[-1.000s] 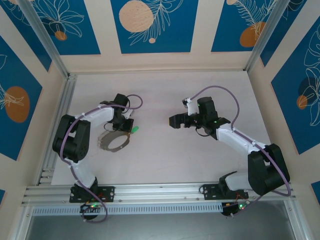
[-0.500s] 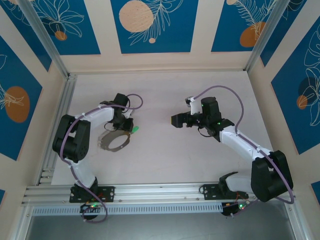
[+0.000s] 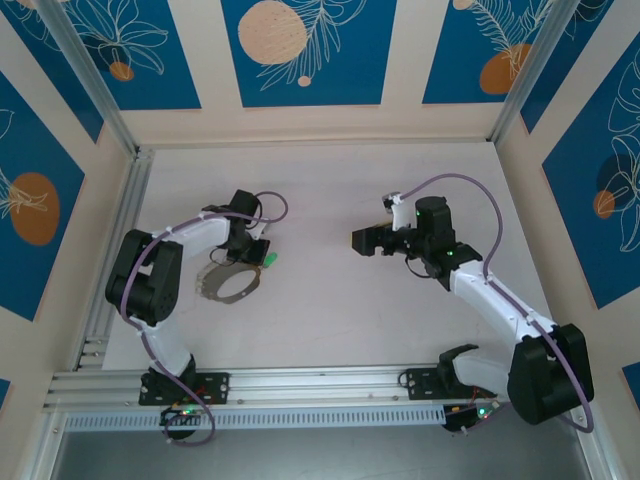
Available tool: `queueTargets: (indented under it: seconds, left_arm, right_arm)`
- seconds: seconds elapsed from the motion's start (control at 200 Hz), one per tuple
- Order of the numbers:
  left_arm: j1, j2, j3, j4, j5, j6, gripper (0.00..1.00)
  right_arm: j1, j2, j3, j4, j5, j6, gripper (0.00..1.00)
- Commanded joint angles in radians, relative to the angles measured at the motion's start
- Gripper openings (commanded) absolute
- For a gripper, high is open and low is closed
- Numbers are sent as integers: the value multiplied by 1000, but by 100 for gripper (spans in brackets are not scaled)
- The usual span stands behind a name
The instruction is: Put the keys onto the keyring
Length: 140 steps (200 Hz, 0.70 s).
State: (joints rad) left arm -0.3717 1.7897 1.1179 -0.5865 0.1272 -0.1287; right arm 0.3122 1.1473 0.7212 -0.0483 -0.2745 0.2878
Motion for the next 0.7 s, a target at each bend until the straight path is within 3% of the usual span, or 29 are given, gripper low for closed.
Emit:
queueTargets:
  seconds: [0.0,0.185,0.32,0.46,0.695]
  left_arm:
    - [-17,-64,0,-31,29,21,0]
    - [-21,-234,-7,-29,156,98,0]
    - [-41,-433,-8,-26,392,210,0]
    - [-54,-596,27,-40,578,289,0]
    - [-76,-677,184,-136,747,382,0]
  right_arm:
    - [-5,-28,-14,-28,-28,-14,95]
    - [-5,-89,-44,-7,-88,-8,95]
    - [0,-175,-65,28,-250,-22,93]
    - [34,-242,-37,39,-376,-35,85]
    - [85,-195,158,45,-560,-28,76]
